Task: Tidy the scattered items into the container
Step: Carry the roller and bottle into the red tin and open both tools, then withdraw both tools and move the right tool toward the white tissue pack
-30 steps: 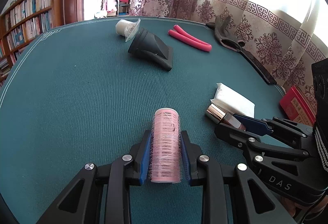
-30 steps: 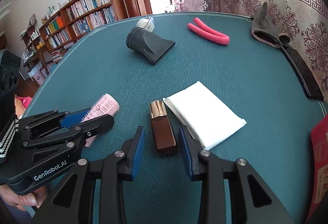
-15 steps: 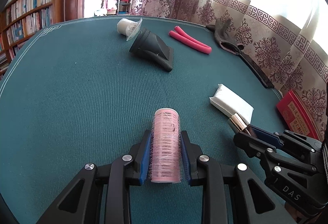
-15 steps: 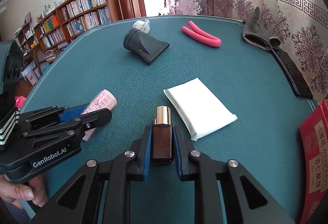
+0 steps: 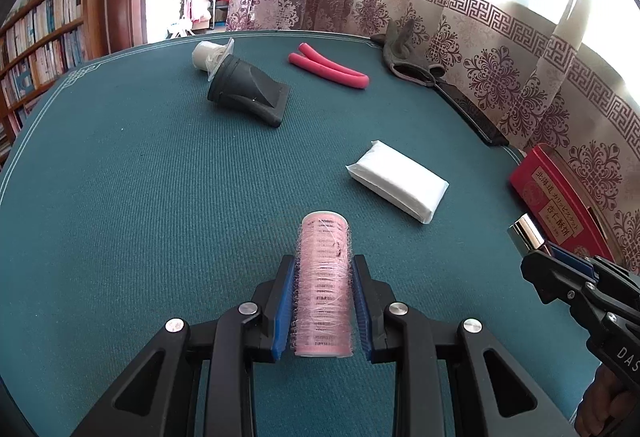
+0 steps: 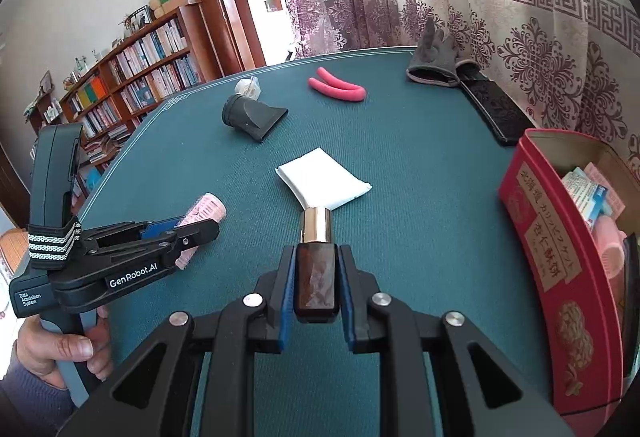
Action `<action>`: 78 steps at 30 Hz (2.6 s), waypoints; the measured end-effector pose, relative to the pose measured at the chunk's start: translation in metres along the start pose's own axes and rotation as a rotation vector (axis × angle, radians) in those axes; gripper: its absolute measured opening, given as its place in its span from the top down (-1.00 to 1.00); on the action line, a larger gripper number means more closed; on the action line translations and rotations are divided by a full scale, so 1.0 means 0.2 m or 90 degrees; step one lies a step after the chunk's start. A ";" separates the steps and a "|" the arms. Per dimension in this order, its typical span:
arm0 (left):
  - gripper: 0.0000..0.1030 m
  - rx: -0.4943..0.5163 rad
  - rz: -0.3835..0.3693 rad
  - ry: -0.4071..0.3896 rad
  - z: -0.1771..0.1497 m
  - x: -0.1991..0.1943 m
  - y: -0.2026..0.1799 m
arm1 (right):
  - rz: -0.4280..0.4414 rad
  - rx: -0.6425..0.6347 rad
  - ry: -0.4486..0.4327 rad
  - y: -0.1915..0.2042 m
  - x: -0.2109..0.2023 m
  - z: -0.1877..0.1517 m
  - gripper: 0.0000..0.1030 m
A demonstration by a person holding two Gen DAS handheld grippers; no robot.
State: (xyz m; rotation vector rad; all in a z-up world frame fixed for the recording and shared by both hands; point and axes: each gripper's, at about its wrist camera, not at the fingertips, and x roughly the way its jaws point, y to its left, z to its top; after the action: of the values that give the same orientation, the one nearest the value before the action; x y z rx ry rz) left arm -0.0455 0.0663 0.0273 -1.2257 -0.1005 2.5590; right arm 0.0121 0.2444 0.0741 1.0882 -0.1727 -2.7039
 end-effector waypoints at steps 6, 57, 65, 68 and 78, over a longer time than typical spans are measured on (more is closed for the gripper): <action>0.44 0.044 -0.018 -0.009 0.03 -0.05 -0.17 | -0.019 0.036 -0.049 -0.14 -0.20 -0.03 0.58; -0.54 0.159 -0.194 0.016 0.27 0.09 -1.31 | -0.129 0.266 -0.129 -1.05 -0.68 -0.29 0.56; -0.54 0.130 -0.149 0.027 0.23 0.11 -1.16 | -0.128 0.250 -0.133 -0.99 -0.68 -0.28 0.56; -0.54 0.125 -0.126 0.028 0.20 0.11 -1.10 | -0.120 0.248 -0.134 -0.96 -0.68 -0.27 0.45; -0.55 0.037 -0.050 0.023 0.17 0.06 -0.68 | -0.093 0.182 -0.133 -0.73 -0.60 -0.21 -0.12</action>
State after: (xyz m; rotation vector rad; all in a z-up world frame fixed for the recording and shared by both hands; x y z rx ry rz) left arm -0.0460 0.2012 0.0650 -1.2210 -0.0654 2.4549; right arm 0.1020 0.4135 0.0959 0.9148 -0.5493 -2.9900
